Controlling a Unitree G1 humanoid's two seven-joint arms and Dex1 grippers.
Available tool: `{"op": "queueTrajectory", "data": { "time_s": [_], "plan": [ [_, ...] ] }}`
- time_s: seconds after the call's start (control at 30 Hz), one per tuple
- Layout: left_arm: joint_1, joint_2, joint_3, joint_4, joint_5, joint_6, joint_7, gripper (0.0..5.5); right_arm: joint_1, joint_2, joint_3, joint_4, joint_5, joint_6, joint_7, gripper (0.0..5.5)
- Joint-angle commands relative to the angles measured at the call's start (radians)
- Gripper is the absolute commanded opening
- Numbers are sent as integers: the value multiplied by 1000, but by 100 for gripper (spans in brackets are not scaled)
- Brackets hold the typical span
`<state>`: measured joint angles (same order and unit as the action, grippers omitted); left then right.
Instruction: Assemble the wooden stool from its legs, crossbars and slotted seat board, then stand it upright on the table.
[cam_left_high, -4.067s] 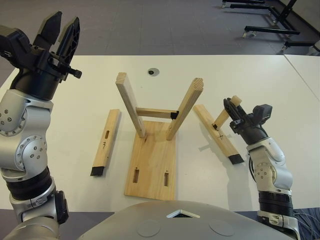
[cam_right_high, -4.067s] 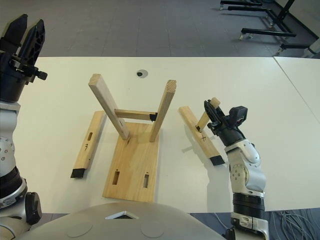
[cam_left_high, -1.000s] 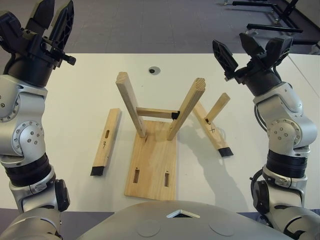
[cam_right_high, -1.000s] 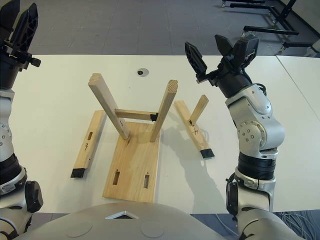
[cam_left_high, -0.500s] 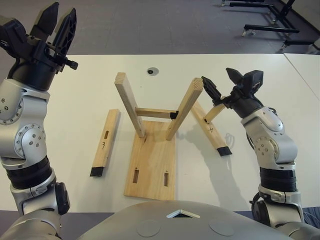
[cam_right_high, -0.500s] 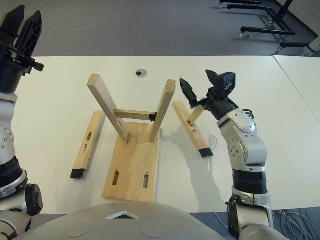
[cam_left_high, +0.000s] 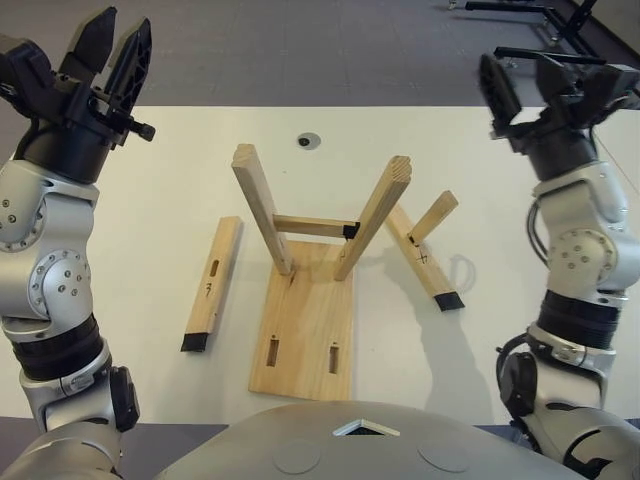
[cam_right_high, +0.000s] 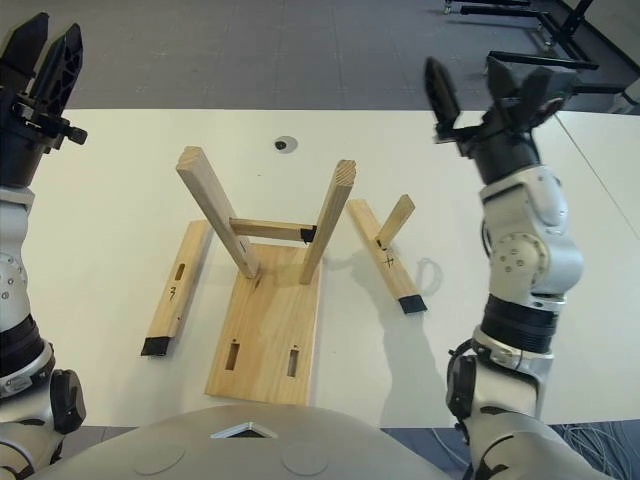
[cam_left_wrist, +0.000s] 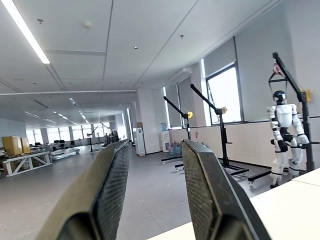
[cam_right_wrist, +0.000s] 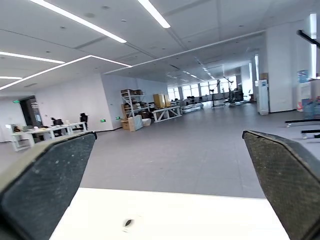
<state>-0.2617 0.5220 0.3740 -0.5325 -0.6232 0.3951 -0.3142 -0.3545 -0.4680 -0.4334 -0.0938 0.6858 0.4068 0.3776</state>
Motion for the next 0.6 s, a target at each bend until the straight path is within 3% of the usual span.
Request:
{"op": "queueTrajectory", "data": {
  "time_s": [0.03, 0.13, 0.23, 0.43, 0.6],
  "plan": [
    [83, -19, 40, -85, -7, 17, 47, 181, 180, -158, -94, 193, -18, 19, 197, 538],
    [128, -41, 45, -134, -6, 20, 81, 181, 365, -221, -47, 221, -56, 19, 390, 538],
    [158, -60, 44, -157, -5, 16, 101, 181, 429, -194, 9, 161, -66, 12, 455, 538],
    [116, -55, 11, -113, 0, 5, 81, 181, 172, -20, 87, -66, 49, 83, 254, 538],
    [84, -52, -7, -80, 4, -5, 60, 181, 59, 41, 116, -154, 97, 114, 145, 538]
  ]
}}
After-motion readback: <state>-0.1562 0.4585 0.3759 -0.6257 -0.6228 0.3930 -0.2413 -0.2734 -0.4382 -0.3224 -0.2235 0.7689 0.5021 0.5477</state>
